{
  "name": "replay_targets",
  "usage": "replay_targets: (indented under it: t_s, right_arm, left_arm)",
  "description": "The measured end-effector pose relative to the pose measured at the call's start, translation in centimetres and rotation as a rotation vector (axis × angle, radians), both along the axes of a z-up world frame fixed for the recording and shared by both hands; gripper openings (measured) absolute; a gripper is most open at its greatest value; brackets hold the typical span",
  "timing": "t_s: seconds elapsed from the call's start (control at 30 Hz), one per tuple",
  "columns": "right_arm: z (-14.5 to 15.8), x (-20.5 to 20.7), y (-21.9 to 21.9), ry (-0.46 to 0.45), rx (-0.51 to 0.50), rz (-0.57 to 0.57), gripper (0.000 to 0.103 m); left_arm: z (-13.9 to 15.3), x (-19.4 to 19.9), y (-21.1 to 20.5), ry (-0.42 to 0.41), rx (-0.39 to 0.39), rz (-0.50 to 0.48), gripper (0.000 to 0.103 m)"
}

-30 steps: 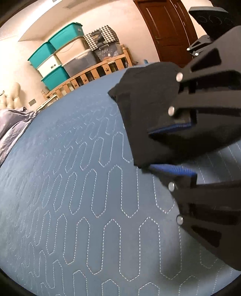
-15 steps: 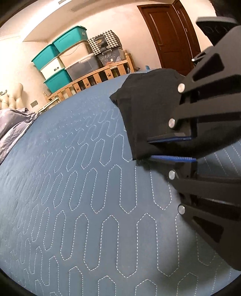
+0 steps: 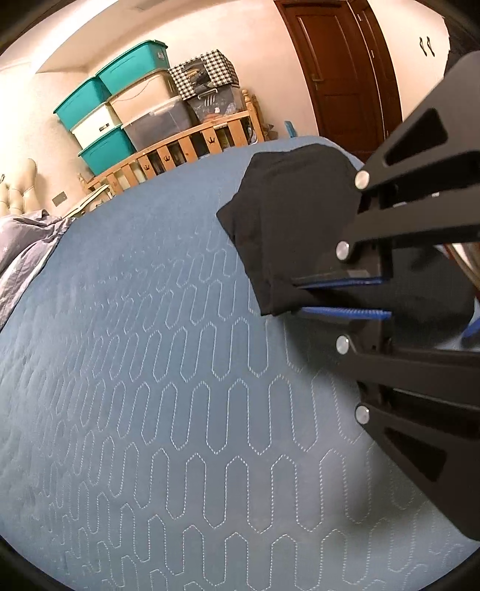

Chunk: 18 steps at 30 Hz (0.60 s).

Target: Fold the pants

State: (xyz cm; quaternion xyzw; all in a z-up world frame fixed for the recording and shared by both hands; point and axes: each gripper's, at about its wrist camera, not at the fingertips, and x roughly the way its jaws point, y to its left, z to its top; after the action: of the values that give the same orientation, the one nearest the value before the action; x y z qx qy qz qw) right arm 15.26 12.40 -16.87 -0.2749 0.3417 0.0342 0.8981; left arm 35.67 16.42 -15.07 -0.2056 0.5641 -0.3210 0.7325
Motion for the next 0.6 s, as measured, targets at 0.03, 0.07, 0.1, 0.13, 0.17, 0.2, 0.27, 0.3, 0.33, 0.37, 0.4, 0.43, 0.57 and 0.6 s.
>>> replay_targets:
  t_s: [0.03,0.07,0.1,0.13,0.17,0.2,0.27,0.3,0.33,0.37,0.4,0.43,0.57,0.6]
  right_arm:
    - [-0.1,0.1,-0.1,-0.007,0.0,-0.004,0.089]
    - [-0.4,0.4,-0.5,0.012,0.023,0.008,0.069]
    - [-0.7,0.6,-0.8,0.048,0.056,0.013,0.055]
    - [-0.7,0.6,-1.0,0.045,0.067,0.006,0.05]
    - [-0.6,0.5,-1.3,0.038,0.072,0.006,0.04]
    - [-0.2,0.6,-1.7,0.038,0.095,0.01,0.028]
    - [1.1,0.6,-3.1,0.044,0.164,0.014,0.018]
    - [1.9,0.5,-3.8,0.042,0.192,0.019,0.016]
    - [2.8,0.2,-4.4,0.037,0.214,0.025,0.015]
    - [3.8,-0.2,-4.7,0.027,0.231,0.028,0.015]
    - [4.7,-0.7,-5.1,0.015,0.248,0.029,0.014]
    - [6.0,-1.0,-6.0,0.001,0.28,0.027,0.014]
    - [10.0,-1.6,-9.4,-0.022,0.394,0.001,0.012]
    - [11.1,-1.6,-10.4,-0.028,0.422,-0.008,0.012]
  left_arm:
    - [0.4,-0.1,-0.1,0.0,0.002,-0.005,0.009]
    - [0.9,-0.1,-0.3,-0.001,0.002,-0.01,0.009]
    - [1.3,-0.1,-0.4,-0.003,0.006,-0.016,0.008]
    - [1.7,-0.2,-0.7,-0.006,0.011,-0.023,0.008]
    - [2.1,-0.3,-0.9,-0.011,0.019,-0.029,0.008]
    - [2.4,-0.3,-1.1,-0.014,0.031,-0.033,0.008]
    - [2.8,-0.3,-1.4,-0.018,0.044,-0.033,0.008]
    - [3.1,-0.2,-1.5,-0.022,0.041,-0.026,0.008]
    - [3.3,-0.1,-1.5,-0.022,0.037,-0.022,0.008]
    - [3.8,-0.1,-1.5,-0.025,0.031,-0.014,0.008]
    - [4.3,-0.1,-1.7,-0.029,0.031,-0.009,0.008]
    - [4.7,-0.1,-1.9,-0.033,0.03,-0.006,0.008]
    - [7.7,-0.2,-3.6,-0.068,0.022,-0.01,0.008]
    - [8.9,-0.3,-4.6,-0.084,0.021,-0.013,0.008]
